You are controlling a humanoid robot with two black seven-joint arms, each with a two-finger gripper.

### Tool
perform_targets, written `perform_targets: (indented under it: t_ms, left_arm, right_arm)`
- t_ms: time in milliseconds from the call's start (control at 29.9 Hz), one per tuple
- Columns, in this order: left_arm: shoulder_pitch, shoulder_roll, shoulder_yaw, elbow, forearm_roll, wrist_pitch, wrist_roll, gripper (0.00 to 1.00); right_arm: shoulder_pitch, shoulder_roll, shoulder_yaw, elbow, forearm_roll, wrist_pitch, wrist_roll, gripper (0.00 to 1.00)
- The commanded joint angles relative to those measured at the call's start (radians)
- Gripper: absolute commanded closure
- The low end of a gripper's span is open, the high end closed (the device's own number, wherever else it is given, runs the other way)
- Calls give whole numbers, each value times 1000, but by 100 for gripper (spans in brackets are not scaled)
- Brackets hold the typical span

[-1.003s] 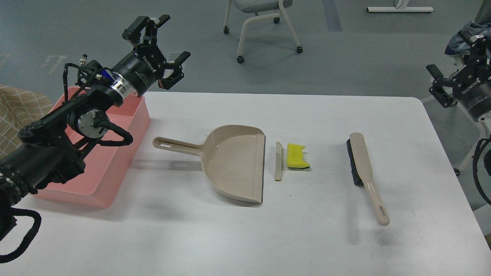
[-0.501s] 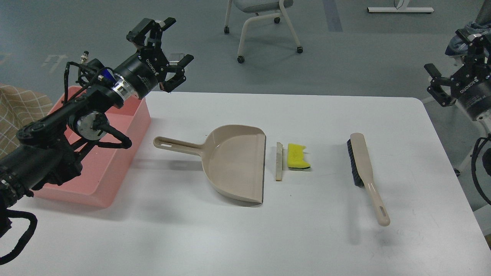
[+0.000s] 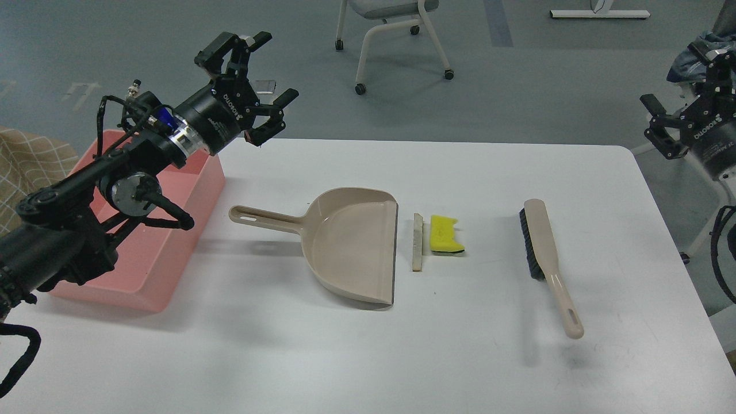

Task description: Sweep and dump garbage into bin

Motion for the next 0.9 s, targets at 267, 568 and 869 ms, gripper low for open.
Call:
perform_targets:
  t_ms: [267, 568, 869]
  left_arm:
    - [144, 310, -16, -512, 303, 153, -4, 0]
    - [294, 303, -2, -565, 584, 358, 2, 0]
    - [486, 263, -14, -567, 731, 518, 58, 0]
  right_arm:
    - [4, 12, 0, -3, -1, 0, 0, 0]
    - [4, 15, 0, -3, -1, 0, 0, 0]
    - [-2, 17, -1, -5, -1, 0, 0, 0]
